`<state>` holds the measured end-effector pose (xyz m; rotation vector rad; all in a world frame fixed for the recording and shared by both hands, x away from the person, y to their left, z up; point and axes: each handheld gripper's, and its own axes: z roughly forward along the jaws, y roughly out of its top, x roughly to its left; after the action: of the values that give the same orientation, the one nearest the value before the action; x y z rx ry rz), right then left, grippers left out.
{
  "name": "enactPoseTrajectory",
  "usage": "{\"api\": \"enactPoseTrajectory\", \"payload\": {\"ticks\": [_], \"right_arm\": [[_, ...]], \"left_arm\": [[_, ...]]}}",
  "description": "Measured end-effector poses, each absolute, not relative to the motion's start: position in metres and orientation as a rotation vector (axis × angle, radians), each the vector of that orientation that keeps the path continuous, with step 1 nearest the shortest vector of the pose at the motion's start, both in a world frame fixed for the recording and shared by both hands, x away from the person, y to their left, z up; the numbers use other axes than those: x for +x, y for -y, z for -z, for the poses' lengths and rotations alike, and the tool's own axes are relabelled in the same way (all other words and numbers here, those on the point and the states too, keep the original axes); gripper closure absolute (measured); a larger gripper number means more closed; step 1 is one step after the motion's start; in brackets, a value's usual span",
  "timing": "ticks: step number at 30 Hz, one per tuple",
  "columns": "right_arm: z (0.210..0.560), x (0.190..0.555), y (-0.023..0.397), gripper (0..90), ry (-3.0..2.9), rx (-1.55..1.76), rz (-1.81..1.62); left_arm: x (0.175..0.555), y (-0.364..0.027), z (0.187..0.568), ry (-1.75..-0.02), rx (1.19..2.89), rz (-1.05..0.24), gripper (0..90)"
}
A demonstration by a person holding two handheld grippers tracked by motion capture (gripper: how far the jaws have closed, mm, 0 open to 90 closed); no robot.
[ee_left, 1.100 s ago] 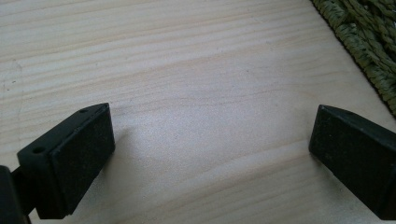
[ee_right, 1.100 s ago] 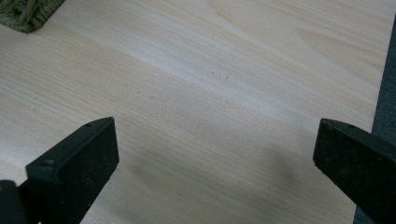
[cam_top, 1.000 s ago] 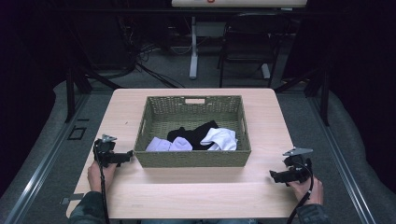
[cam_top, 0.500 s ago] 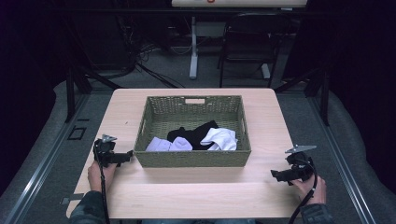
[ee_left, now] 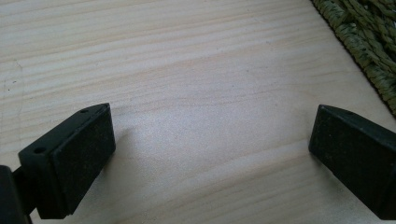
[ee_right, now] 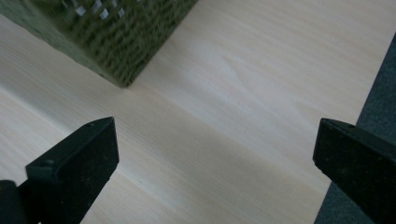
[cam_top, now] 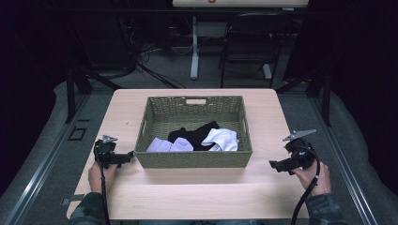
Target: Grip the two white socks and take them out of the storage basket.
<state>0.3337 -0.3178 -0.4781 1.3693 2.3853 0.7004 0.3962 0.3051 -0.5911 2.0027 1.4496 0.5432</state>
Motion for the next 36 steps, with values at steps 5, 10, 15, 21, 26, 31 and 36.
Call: {"api": "enactPoseTrajectory", "payload": {"ticks": [5,10,15,21,26,31,36], "right_arm": [[0.449,0.34,0.313,0.0,-2.365,1.325,-0.732],[0.425,0.349,0.304,0.0,-2.357,1.282,-0.777],[0.406,0.36,0.292,0.0,-2.361,1.232,-0.814],[0.392,0.376,0.278,0.0,-2.373,1.199,-0.856],[0.384,0.388,0.269,0.2,-2.375,1.187,-0.889],[0.376,0.399,0.254,0.6,-2.389,1.156,-0.914],[0.369,0.409,0.235,1.3,-2.411,1.113,-0.939]], "left_arm": [[0.396,-0.305,0.591,-1.45,2.002,-0.544,0.0],[0.396,-0.305,0.591,-1.454,1.999,-0.546,0.0],[0.396,-0.305,0.591,-1.456,1.998,-0.546,0.0],[0.396,-0.305,0.591,-1.456,1.998,-0.545,0.0],[0.396,-0.305,0.591,-1.456,1.998,-0.545,0.0],[0.396,-0.305,0.591,-1.456,1.998,-0.544,0.0],[0.396,-0.305,0.591,-1.456,1.998,-0.544,0.0]]}}
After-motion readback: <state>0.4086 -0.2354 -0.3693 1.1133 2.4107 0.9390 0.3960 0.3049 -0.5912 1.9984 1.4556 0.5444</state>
